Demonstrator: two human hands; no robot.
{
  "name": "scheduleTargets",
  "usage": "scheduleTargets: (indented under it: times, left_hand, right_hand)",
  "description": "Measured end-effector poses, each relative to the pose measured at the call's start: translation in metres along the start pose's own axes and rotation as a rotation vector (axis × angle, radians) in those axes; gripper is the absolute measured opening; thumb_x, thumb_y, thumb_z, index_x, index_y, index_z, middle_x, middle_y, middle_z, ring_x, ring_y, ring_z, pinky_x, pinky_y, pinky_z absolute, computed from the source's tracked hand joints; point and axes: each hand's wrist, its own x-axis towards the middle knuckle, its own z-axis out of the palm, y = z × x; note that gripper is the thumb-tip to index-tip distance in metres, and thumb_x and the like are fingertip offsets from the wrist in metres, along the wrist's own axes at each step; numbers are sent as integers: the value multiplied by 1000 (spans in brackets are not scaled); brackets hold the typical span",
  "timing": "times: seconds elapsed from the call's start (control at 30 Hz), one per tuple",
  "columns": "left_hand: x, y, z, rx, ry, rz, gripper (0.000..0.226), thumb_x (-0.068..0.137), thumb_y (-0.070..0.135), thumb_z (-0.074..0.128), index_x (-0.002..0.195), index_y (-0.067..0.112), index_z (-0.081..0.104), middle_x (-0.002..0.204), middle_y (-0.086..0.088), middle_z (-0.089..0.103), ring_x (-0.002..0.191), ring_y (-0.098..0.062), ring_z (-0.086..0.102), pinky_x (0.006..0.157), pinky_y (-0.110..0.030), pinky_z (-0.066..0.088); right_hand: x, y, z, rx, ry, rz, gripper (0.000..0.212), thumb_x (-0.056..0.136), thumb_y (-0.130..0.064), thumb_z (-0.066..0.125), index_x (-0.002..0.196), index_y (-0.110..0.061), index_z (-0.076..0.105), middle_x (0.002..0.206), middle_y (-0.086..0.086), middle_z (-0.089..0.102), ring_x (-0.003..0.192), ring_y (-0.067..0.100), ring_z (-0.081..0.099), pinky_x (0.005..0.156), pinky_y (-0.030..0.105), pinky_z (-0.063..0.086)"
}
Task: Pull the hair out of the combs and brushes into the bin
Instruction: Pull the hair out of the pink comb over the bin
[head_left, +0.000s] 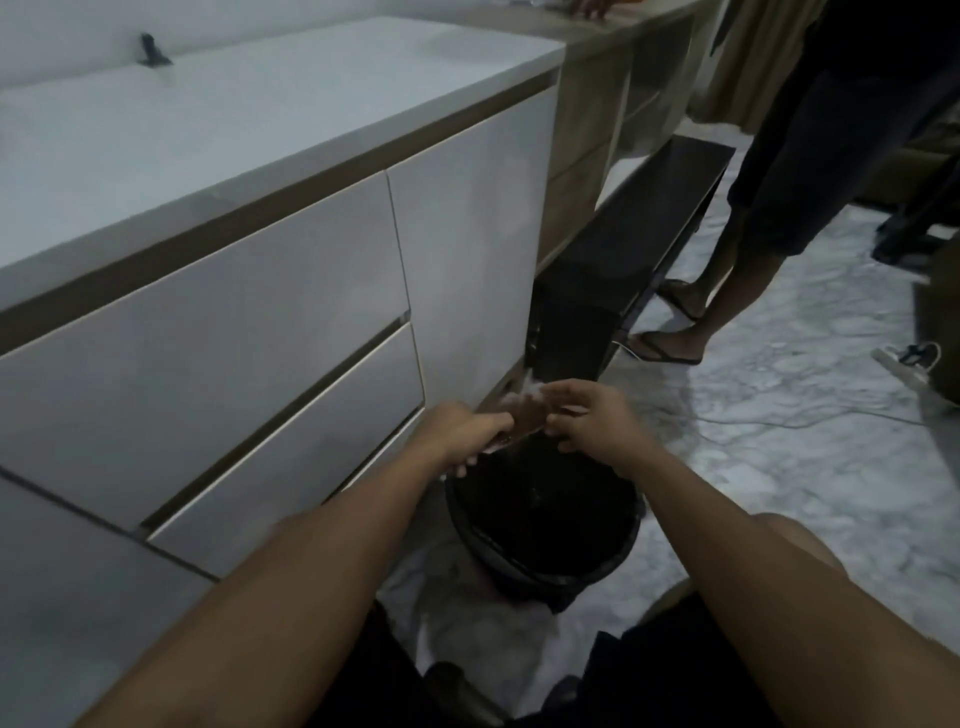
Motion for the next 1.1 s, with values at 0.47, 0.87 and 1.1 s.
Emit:
scheduleTargets:
  times: [0.47, 0.87, 1.1]
  left_hand:
    - [27, -33, 38, 169, -6, -104, 63, 67, 75, 63, 70, 12, 65, 54, -5, 66, 40, -19, 60, 52, -25, 48]
    - [33, -37, 39, 155, -54, -135, 60, 76, 67, 61, 73, 8, 67, 52, -5, 63, 37, -20, 56, 46, -22, 41]
    - [30, -42, 44, 142, -65, -149, 63, 76, 68, 61, 84, 5, 69, 51, -5, 63, 33, -17, 54, 46, -22, 41]
  right_hand:
    - [20, 63, 9, 121, 140, 131, 17, 85, 0, 66, 76, -14, 66, 75, 9, 69, 64, 18, 69, 67, 30, 60]
    - [9, 58, 9, -77, -93, -13, 54, 77, -11, 76, 125, -28, 59, 107, -6, 59, 78, 16, 68, 66, 27, 54]
    - [5, 51, 10, -292, 52, -185, 8, 81, -12, 73, 86, -15, 77, 75, -6, 72, 71, 4, 63, 74, 20, 47]
